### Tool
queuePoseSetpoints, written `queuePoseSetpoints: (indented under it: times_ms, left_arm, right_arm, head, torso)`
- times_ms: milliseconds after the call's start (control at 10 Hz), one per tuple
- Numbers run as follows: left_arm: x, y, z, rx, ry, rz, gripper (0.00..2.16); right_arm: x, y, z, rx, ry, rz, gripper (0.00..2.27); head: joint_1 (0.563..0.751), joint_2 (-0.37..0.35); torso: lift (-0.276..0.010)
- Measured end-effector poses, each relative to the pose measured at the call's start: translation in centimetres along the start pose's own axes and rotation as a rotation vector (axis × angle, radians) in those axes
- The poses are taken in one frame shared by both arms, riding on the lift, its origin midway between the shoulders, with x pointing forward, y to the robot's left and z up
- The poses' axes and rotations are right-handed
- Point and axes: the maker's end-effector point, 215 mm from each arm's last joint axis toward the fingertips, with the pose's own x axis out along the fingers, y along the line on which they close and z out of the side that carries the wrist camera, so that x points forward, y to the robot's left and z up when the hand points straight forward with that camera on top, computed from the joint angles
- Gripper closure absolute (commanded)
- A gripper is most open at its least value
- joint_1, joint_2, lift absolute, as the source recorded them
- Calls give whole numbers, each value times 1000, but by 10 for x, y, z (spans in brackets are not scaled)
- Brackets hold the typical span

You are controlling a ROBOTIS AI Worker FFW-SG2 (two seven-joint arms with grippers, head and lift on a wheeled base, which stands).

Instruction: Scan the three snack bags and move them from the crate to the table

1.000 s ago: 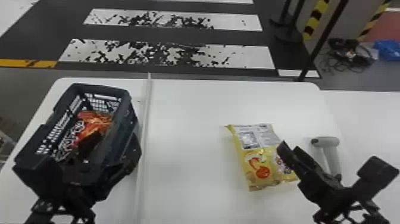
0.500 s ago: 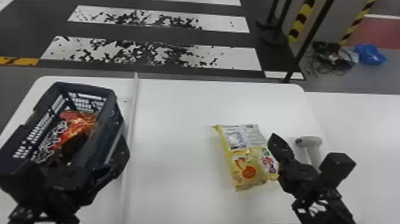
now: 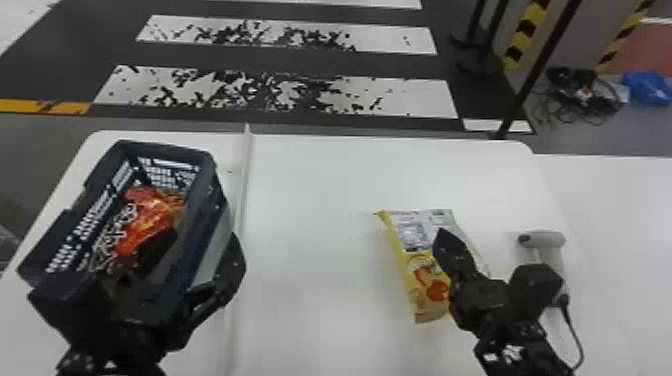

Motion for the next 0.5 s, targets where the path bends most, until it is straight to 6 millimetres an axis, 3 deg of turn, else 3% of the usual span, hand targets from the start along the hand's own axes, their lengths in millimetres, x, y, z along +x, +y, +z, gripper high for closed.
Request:
queuePoseSetpoints:
  times_ms: [500]
  left_arm:
    - [-6,-1,5,6,-24,-4,22]
  right_arm:
    - [9,-7,-26,-50,-5,-37,2169]
  head:
    - [695,-15]
  torso:
    - [-62]
